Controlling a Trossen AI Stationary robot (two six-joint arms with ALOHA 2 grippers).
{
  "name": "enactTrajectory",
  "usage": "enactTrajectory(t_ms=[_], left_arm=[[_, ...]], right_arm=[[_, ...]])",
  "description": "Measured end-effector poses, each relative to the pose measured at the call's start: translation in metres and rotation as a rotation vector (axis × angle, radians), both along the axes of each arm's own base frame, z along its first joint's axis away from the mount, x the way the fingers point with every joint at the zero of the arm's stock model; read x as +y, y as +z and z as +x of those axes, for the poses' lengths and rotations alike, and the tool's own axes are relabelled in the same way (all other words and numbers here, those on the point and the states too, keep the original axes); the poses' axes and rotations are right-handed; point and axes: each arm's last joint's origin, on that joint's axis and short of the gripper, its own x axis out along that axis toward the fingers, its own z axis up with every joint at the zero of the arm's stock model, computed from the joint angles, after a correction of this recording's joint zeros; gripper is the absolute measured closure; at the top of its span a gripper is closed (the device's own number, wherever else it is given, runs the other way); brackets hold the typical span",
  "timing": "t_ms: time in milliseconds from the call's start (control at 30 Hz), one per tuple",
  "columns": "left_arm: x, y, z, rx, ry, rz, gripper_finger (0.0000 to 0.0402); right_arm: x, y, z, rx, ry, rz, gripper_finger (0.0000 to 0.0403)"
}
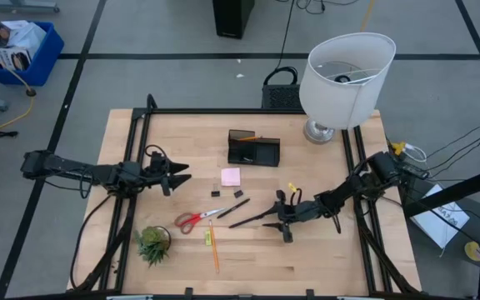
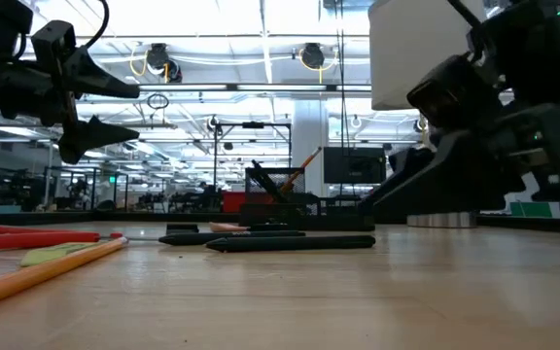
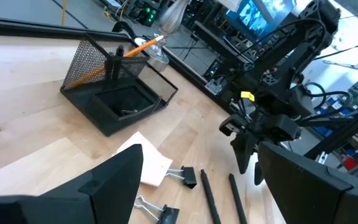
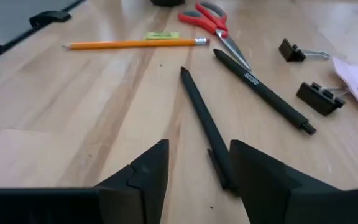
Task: Pick and place office supplies into organizer
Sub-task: Put the bottom black ball pen into the desk organizer
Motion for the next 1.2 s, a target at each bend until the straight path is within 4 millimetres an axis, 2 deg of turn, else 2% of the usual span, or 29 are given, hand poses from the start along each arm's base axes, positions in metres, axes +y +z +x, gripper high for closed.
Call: enactTrajectory(t_ms=[300,667,800,1200], left_arm=[[0.000,-0.001,0.000,0.013,0.000,0.000,0.0078],[0.000,-0.001,0.000,0.013,0.000,0.001,0.0078],[0.000,-0.001,0.000,0.013,0.000,0.001,0.0078],[0.000,-0.001,0.000,0.013,0.000,0.001,0.0078]], right_arm=[[-0.010,-0.018,0.002,0.061,-0.048,0.002,0.0230],[-0.012,-0.019,0.010,0.061,-0.047,0.013,0.0236],[-0.012,-0.020,0.010,0.077,-0.055,0.030,0.0257],[-0.012,-0.021,0.009,0.094,-0.033,0.043,0.0355]])
